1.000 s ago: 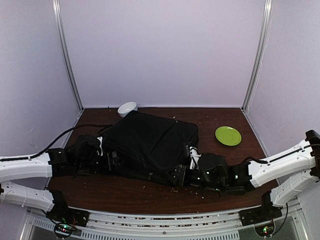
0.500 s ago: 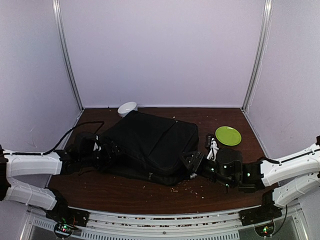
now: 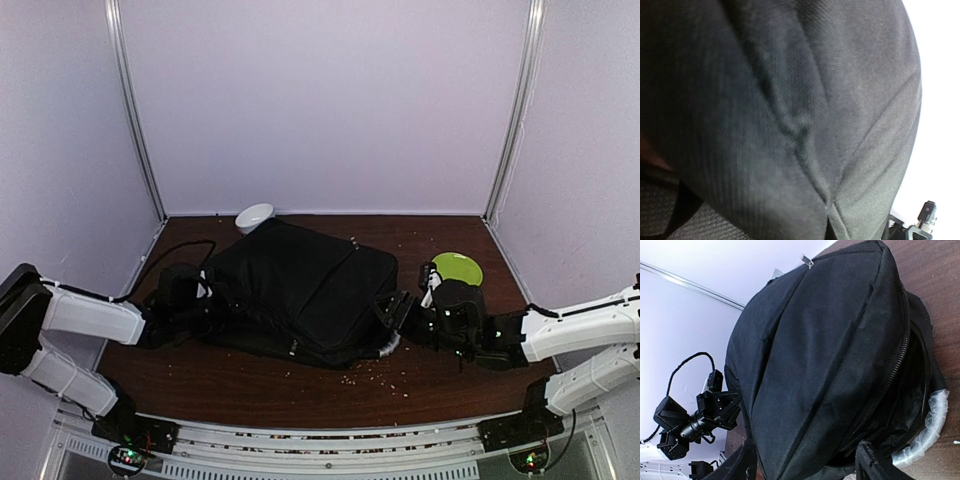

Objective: Pack the student bag
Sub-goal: Zip the student bag at the center of the board.

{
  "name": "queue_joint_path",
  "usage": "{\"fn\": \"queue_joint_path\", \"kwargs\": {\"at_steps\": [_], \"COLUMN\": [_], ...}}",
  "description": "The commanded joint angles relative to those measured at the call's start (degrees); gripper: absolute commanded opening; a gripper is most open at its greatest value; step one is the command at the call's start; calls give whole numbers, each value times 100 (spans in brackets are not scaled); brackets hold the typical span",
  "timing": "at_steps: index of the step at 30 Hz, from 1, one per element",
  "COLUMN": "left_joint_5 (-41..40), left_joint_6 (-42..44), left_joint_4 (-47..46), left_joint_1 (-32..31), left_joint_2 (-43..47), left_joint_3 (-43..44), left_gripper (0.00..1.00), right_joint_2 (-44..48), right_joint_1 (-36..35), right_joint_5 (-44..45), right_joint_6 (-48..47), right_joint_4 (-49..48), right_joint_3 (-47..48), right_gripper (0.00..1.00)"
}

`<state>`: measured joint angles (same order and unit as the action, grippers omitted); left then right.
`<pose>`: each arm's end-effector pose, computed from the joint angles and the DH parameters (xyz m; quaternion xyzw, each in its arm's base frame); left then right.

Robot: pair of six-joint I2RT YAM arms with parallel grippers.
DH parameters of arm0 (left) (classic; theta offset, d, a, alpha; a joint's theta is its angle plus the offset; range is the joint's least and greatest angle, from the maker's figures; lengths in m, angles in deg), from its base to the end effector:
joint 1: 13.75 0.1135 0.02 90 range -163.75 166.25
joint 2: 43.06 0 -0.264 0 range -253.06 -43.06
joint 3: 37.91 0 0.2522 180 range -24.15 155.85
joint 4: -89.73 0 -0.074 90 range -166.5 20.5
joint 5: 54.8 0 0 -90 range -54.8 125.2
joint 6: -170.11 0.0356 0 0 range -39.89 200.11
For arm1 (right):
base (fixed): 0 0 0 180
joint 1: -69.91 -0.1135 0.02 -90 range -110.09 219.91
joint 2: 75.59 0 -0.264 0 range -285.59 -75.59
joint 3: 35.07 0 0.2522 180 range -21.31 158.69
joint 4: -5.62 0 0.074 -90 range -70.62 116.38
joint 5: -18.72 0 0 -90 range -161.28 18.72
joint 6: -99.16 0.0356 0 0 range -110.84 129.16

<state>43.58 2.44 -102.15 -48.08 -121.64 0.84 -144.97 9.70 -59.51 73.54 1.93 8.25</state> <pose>0.2100 -0.1497 0.1595 -0.2806 0.8082 -0.4612 0.2355 0.1326 0.2170 0.2084 0.0871 0.8238 0.4505 0.3328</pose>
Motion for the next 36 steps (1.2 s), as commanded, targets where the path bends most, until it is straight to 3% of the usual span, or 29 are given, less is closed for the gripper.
{"fn": "queue_joint_path", "kwargs": {"at_steps": [1,7,12,16,20,25,31,36], "left_joint_5": [-619,-1528,-2767,-3666,-3888,-3966,-3871,-3723], "left_joint_6": [-124,-610,-1224,-2038,-2654,-2979,-3007,-3005], "left_joint_4": [-58,584,1217,1287,550,-226,-342,-439], "left_joint_1": [47,-265,-1184,-2030,-2288,-2289,-2289,-2289], "left_joint_2": [590,1907,2594,2398,1468,590,77,-94], "left_joint_3": [-417,-974,-1197,-1183,-1176,-922,-326,-188], "left_gripper": [0,0,0,0,0,0,0,0], "right_joint_2": [-392,-1196,-1740,-2293,-2456,-1605,-234,-332], "right_joint_1": [138,345,765,1086,1281,1182,365,-575], "right_joint_5": [-591,-1226,-1830,-2324,-2176,-1356,119,32], "right_joint_6": [-88,119,-133,-701,-1350,-1633,-1811,-2291], "right_joint_4": [247,29,-87,516,1274,1233,504,-21], "right_joint_3": [298,689,1242,2110,2772,2125,552,283], "right_gripper": [69,67,60,56,58,62,65,64]}}
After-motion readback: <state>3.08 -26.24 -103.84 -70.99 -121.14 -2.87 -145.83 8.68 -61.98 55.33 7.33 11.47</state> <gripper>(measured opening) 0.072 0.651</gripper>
